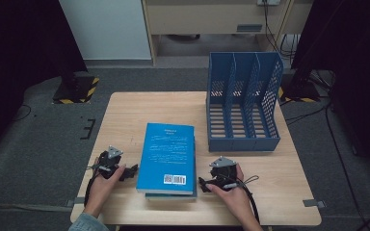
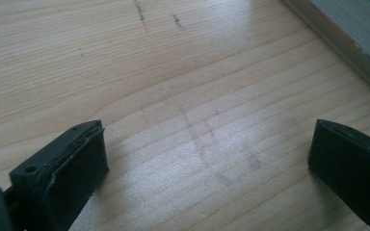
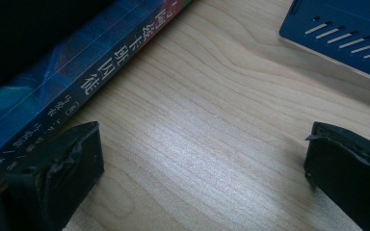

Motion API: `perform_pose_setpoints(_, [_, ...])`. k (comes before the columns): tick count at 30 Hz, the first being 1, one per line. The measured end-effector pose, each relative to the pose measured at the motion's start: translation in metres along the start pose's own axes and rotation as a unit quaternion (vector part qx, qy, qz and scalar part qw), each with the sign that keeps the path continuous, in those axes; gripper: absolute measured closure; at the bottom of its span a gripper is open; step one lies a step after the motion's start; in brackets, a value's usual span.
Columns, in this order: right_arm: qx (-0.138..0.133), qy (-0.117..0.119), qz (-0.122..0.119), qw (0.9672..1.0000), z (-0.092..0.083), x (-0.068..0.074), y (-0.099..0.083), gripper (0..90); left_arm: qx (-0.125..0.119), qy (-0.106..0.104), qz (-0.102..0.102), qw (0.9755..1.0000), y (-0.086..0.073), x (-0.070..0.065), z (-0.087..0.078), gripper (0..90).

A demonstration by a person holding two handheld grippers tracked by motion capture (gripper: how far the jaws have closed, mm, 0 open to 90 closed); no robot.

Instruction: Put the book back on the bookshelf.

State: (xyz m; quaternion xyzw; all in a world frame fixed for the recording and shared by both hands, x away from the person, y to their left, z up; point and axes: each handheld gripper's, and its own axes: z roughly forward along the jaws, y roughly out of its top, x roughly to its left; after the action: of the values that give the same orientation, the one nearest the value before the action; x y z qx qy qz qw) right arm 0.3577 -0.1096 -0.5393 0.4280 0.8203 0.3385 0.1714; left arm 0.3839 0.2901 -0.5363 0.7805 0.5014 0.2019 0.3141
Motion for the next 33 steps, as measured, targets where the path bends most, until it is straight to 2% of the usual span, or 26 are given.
perform_pose_setpoints(3, [0.0,0.005,-0.002,1.0,0.0,0.0,0.0,0.6,0.002,-0.003,0.002,1.0,0.0,0.0,-0.001,0.7])
perform_pose_setpoints(5, [0.0,0.014,-0.008,0.9999,0.0,0.001,0.0,0.7,-0.013,-0.021,-0.004,0.9997,0.002,0.001,-0.005,3.1])
perform_pose_setpoints(8, [-0.001,0.017,-0.011,0.9998,-0.002,0.002,0.0,4.0,-0.023,-0.027,-0.002,0.9994,0.004,0.0,-0.01,3.9])
perform_pose_setpoints(11, [-0.002,0.042,0.014,0.999,-0.009,0.003,0.0,5.0,-0.034,-0.03,-0.001,0.999,0.006,-0.002,-0.018,4.0])
perform_pose_setpoints(12, [-0.007,0.044,0.015,0.9989,-0.013,0.003,0.0,5.9,-0.038,-0.033,0.0,0.9987,0.006,-0.003,-0.022,4.1])
perform_pose_setpoints(14, [-0.008,0.042,0.008,0.9991,-0.021,0.005,0.002,7.7,-0.051,-0.033,0.002,0.9982,0.009,-0.004,-0.031,4.1])
perform_pose_setpoints(17, [-0.018,0.039,-0.012,0.999,-0.039,0.008,0.009,8.0,-0.073,-0.036,-0.006,0.9966,0.016,-0.001,-0.046,4.1])
perform_pose_setpoints(20, [-0.035,0.043,-0.022,0.9982,-0.059,0.011,0.02,8.2,-0.096,-0.037,-0.01,0.9947,0.024,0.003,-0.061,4.2])
perform_pose_setpoints(24, [-0.055,0.056,-0.039,0.9962,-0.081,0.018,0.036,8.3,-0.113,-0.05,-0.027,0.992,0.038,0.007,-0.081,4.5])
perform_pose_setpoints(28, [-0.068,0.077,-0.057,0.9931,-0.091,0.028,0.06,8.6,-0.107,-0.063,-0.006,0.9923,0.051,0.0,-0.091,4.5])
perform_pose_setpoints(30, [-0.065,0.09,-0.061,0.992,-0.089,0.032,0.071,8.8,-0.1,-0.078,0.01,0.9919,0.058,-0.009,-0.091,4.1])
perform_pose_setpoints(33, [-0.054,0.096,-0.064,0.9918,-0.079,0.035,0.084,9.4,-0.094,-0.079,0.028,0.992,0.067,-0.024,-0.088,2.5])
